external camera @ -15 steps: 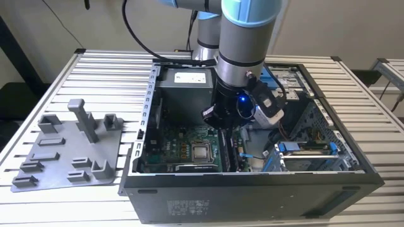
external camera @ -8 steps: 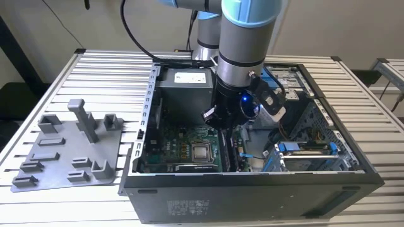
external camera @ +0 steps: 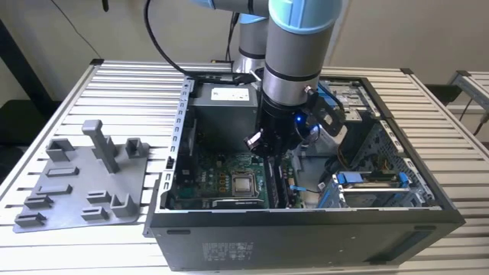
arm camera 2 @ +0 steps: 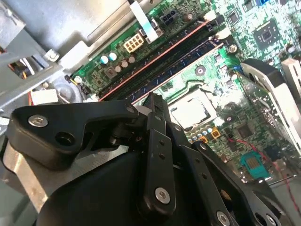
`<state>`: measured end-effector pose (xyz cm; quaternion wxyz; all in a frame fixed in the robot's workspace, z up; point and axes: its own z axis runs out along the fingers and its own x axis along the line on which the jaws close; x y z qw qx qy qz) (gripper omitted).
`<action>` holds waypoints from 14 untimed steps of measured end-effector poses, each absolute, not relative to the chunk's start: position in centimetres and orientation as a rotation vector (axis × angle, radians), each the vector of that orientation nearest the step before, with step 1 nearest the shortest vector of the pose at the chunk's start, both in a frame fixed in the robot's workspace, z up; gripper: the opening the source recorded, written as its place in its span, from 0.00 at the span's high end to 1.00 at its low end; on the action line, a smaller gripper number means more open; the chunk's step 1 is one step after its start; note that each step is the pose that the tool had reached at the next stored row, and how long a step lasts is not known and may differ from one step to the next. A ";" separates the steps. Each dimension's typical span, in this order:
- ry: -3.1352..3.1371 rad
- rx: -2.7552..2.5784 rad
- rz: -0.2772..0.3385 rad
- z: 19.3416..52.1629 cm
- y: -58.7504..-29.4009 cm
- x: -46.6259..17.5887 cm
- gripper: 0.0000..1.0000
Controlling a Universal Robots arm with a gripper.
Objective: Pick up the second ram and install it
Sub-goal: 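Press down the second ram until it locks into place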
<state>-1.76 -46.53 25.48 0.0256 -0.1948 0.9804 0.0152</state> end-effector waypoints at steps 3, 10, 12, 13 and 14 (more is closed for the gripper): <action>3.015 -0.680 0.049 25.5 -46.5 -1.8 0.89; 2.979 -0.828 0.053 25.5 -46.5 -1.8 0.89; 2.964 -0.882 0.054 25.5 -46.5 -1.8 0.89; 2.955 -0.910 0.055 25.5 -46.5 -1.8 0.89; 2.948 -0.936 0.055 25.5 -46.5 -1.8 0.89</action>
